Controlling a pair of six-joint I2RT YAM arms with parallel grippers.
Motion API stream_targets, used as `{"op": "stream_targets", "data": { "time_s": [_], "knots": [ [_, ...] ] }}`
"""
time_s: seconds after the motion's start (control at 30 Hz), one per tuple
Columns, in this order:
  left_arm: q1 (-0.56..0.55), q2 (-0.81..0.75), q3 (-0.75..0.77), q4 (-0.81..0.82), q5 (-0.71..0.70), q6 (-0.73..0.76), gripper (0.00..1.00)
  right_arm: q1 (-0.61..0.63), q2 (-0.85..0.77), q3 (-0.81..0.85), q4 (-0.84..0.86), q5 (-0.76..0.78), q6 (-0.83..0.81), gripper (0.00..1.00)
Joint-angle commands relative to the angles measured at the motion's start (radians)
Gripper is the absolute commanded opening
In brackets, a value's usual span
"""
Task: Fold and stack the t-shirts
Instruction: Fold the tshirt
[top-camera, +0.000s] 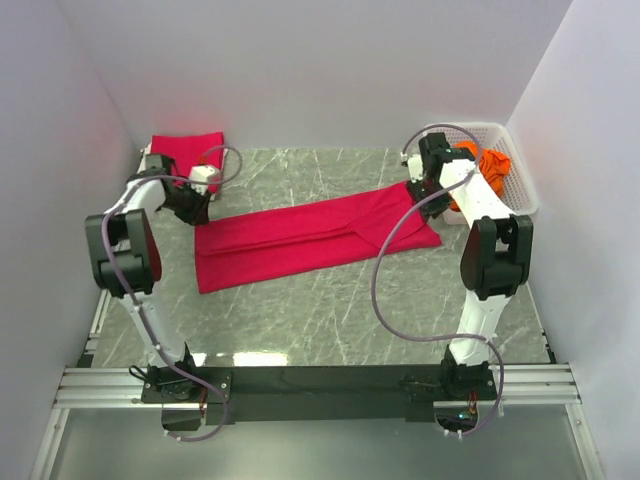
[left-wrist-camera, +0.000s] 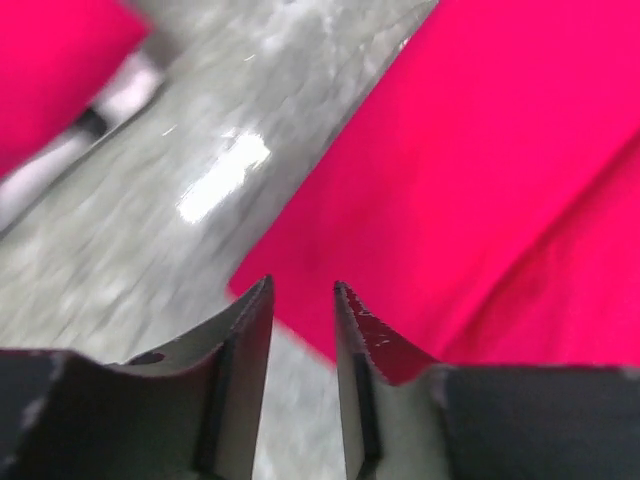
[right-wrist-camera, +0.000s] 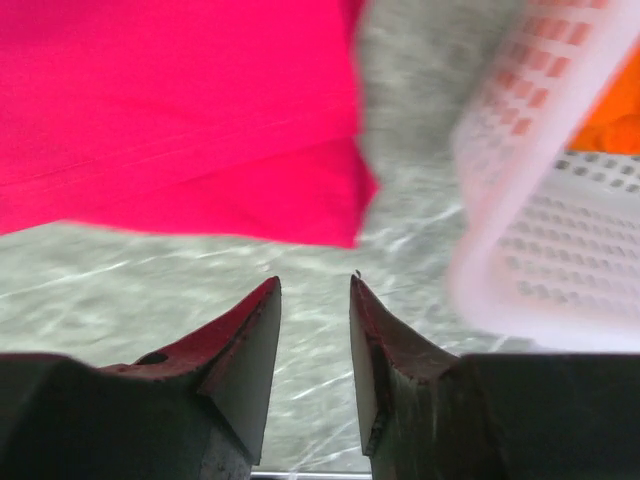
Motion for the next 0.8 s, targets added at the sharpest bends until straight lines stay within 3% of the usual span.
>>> {"op": "stream_targets", "data": {
  "time_s": [0.0, 0.17, 0.37, 0.5, 0.6, 0.77],
  "knots": [
    [-0.037, 0.071, 0.044, 0.034, -0.020, -0.044, 0.34, 0.051, -0.058, -0.021, -0.038, -0.083, 0.060, 0.37],
    [-0.069, 0.096, -0.035, 0.051, -0.112, 0.011, 0.24, 0.120, 0.028, -0.055, 0.012, -0.091, 0.108, 0.29],
    [-0.045, 0.021, -0.203, 0.063, -0.254, 0.097, 0.17, 0.157, 0.135, 0.021, 0.029, -0.068, 0.126, 0.28],
    [0.004, -0.052, -0.312, -0.021, -0.253, 0.158, 0.14, 0.171, 0.233, 0.087, 0.032, -0.007, 0.114, 0.28],
    [0.017, -0.134, -0.399, -0.136, -0.219, 0.246, 0.15, 0.180, 0.328, 0.194, 0.014, 0.022, 0.096, 0.28],
    [-0.006, -0.318, -0.510, -0.262, -0.153, 0.346, 0.20, 0.209, 0.500, 0.527, -0.038, 0.077, 0.059, 0.27]
  ]
}}
